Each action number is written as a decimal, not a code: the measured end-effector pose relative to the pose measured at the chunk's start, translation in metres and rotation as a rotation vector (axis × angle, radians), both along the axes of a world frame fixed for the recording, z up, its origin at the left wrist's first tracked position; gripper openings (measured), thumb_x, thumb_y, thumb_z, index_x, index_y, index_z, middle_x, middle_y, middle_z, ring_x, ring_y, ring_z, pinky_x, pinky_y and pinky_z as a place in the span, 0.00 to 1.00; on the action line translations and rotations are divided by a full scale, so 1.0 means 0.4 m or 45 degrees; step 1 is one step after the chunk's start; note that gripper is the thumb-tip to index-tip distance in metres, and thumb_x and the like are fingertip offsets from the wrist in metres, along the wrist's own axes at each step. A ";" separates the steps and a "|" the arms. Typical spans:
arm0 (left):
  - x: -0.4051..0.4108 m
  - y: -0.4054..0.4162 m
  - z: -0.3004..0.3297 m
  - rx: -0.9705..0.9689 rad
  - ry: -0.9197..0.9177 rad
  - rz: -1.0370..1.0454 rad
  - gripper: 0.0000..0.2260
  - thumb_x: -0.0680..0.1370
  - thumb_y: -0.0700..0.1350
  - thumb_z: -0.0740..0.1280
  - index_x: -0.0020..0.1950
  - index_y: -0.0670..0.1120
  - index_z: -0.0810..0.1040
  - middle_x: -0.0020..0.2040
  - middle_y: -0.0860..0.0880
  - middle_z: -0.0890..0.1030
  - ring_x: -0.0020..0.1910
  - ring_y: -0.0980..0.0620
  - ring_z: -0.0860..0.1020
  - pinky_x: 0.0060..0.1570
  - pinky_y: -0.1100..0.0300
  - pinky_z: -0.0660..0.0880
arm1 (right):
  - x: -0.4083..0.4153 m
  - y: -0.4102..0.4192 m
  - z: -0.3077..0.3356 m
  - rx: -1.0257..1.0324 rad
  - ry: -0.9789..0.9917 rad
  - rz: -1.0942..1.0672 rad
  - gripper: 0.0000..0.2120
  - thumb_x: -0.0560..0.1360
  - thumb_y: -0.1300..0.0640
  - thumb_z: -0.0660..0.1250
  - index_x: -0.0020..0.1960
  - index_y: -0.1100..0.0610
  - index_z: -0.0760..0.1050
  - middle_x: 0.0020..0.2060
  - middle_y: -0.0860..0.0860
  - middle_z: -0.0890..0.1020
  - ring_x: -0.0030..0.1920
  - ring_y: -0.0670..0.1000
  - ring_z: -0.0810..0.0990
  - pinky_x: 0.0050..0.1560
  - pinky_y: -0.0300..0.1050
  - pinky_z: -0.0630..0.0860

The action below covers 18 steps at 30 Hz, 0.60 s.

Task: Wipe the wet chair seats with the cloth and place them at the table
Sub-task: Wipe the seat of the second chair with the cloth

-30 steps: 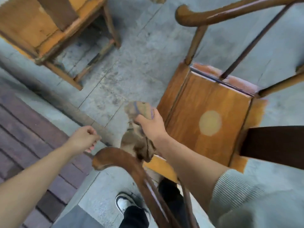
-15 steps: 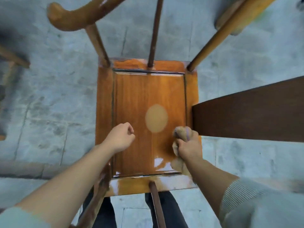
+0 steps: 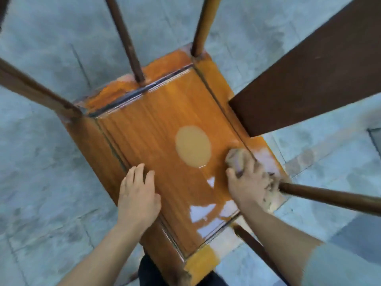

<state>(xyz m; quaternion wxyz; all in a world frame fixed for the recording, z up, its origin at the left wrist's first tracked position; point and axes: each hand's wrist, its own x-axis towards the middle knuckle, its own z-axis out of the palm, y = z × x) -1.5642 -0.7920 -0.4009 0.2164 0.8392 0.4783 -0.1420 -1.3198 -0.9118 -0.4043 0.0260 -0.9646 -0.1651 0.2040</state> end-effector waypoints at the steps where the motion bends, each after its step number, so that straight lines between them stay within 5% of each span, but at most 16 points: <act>1: -0.003 0.005 0.006 -0.029 0.011 0.004 0.23 0.76 0.47 0.68 0.70 0.45 0.72 0.75 0.41 0.66 0.75 0.41 0.61 0.73 0.45 0.64 | -0.037 -0.017 0.002 0.016 0.062 0.071 0.32 0.75 0.41 0.69 0.77 0.49 0.66 0.71 0.59 0.69 0.69 0.67 0.67 0.70 0.61 0.61; 6: -0.014 0.033 0.039 -0.185 0.188 -0.143 0.24 0.80 0.51 0.61 0.75 0.47 0.66 0.80 0.43 0.56 0.78 0.43 0.55 0.75 0.47 0.59 | -0.066 -0.036 0.045 0.023 0.440 0.027 0.30 0.76 0.43 0.68 0.75 0.39 0.62 0.71 0.54 0.65 0.70 0.66 0.64 0.68 0.64 0.68; 12: 0.024 0.069 0.061 -0.024 0.178 -0.214 0.22 0.78 0.53 0.62 0.71 0.49 0.71 0.73 0.47 0.69 0.74 0.47 0.63 0.75 0.42 0.57 | 0.056 -0.098 0.085 -0.233 0.214 0.009 0.32 0.73 0.57 0.68 0.72 0.36 0.62 0.72 0.50 0.63 0.70 0.64 0.65 0.67 0.64 0.69; 18: 0.039 0.146 -0.016 0.121 0.023 -0.418 0.26 0.71 0.46 0.73 0.67 0.41 0.73 0.73 0.36 0.67 0.76 0.37 0.60 0.72 0.32 0.55 | 0.015 -0.217 0.036 -0.340 0.168 -0.652 0.24 0.78 0.57 0.62 0.72 0.44 0.62 0.67 0.58 0.62 0.62 0.72 0.69 0.63 0.64 0.73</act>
